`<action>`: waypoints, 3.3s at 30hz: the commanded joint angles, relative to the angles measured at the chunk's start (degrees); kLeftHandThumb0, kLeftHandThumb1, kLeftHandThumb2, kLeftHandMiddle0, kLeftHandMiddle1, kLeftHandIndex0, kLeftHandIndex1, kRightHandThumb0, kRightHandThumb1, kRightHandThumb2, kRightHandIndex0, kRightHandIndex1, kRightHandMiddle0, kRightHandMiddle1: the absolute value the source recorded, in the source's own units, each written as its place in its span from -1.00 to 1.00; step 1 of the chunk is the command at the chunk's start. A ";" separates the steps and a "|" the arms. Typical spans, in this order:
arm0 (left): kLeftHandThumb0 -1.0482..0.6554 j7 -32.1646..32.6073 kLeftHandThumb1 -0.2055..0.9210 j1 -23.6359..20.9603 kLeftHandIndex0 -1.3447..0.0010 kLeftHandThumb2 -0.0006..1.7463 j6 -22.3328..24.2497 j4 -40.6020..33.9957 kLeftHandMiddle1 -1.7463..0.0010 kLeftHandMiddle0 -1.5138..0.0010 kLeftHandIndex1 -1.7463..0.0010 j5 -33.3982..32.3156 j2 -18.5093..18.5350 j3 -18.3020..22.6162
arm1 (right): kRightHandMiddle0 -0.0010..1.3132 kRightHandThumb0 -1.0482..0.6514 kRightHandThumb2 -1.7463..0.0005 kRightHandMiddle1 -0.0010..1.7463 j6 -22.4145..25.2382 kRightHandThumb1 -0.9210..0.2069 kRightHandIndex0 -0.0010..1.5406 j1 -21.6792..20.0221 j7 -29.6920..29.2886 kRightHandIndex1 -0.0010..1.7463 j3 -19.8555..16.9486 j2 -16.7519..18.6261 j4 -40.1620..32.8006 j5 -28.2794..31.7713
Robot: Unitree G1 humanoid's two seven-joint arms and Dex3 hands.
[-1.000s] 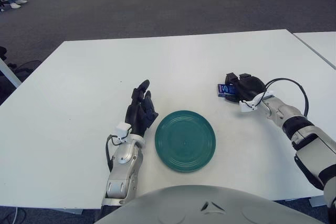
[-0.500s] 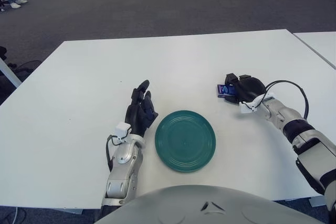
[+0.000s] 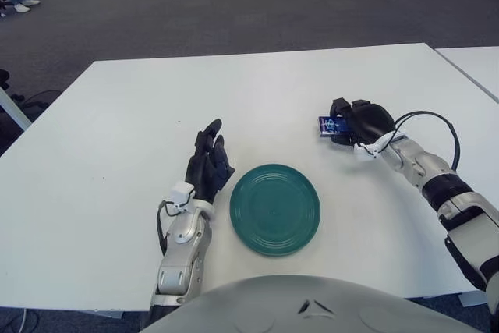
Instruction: Put the gum into the plate.
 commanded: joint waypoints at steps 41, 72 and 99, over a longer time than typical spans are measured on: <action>-0.81 -0.66 1.00 -1.07 1.00 0.07 1.21 0.23 0.99 0.68 0.30 -3.33 -0.84 1.35 | -0.15 -0.46 0.17 1.00 -1.70 -1.00 -0.21 9.90 16.53 1.00 -6.54 -0.29 -30.33 1.58; -0.77 0.44 1.00 -1.21 1.00 0.10 -0.13 0.64 1.00 0.70 0.35 -0.44 -1.01 0.47 | -0.19 -0.41 0.15 1.00 -4.21 -1.00 -0.16 18.07 27.55 1.00 -5.86 3.11 -53.06 0.46; -0.75 2.63 1.00 -2.44 1.00 0.14 0.83 1.04 1.00 0.69 0.33 -0.14 -1.38 0.57 | -0.30 -0.35 0.14 1.00 -10.07 -0.78 -0.18 19.26 28.39 1.00 -1.37 5.80 -51.99 -5.70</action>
